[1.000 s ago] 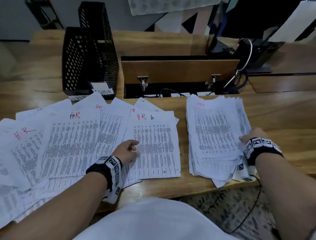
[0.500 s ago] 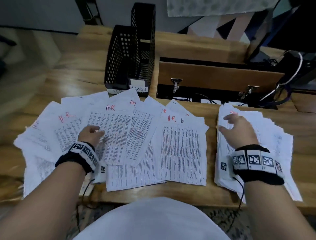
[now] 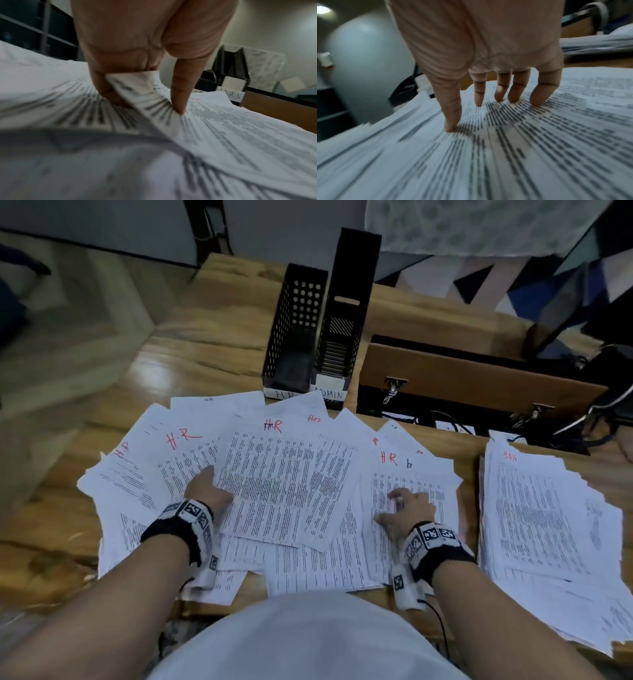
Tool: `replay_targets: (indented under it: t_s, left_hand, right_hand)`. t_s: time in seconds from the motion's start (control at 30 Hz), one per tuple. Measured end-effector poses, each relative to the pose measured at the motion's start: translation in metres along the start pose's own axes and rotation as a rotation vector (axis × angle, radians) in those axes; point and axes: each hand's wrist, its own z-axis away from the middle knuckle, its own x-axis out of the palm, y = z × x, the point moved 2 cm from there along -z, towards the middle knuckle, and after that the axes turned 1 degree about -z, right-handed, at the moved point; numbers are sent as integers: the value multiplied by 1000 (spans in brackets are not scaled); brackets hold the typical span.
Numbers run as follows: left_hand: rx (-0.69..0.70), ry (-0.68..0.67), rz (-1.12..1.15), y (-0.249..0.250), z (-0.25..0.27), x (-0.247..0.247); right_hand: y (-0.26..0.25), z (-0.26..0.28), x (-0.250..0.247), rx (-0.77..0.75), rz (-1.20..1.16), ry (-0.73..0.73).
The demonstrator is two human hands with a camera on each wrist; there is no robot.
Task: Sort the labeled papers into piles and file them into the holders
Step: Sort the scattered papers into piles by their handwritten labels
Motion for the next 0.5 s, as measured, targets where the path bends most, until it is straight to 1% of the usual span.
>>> replay_targets:
  t_s: [0.07, 0.13, 0.2, 0.23, 0.3, 0.37, 0.43, 0.5]
  left_hand:
    - [92, -36, -26, 11, 1, 3]
    - [171, -56, -19, 22, 1, 7]
    - [233, -78, -1, 35, -1, 13]
    - [253, -100, -23, 41, -4, 17]
    - [279, -165, -151, 53, -9, 29]
    - [276, -214, -231, 67, -8, 40]
    - [296, -264, -206, 82, -2, 50]
    - [336, -295, -138, 93, 7, 57]
  right_hand:
    - [8, -6, -7, 148, -19, 57]
    - [20, -7, -8, 315, -59, 81]
    - [32, -4, -8, 418, -131, 93]
    - [36, 0, -10, 451, -126, 111]
    - [44, 4, -12, 502, -109, 171]
    - [49, 6, -13, 528, -194, 191]
    - [61, 4, -9, 517, -374, 180]
    - [72, 3, -7, 462, -501, 175]
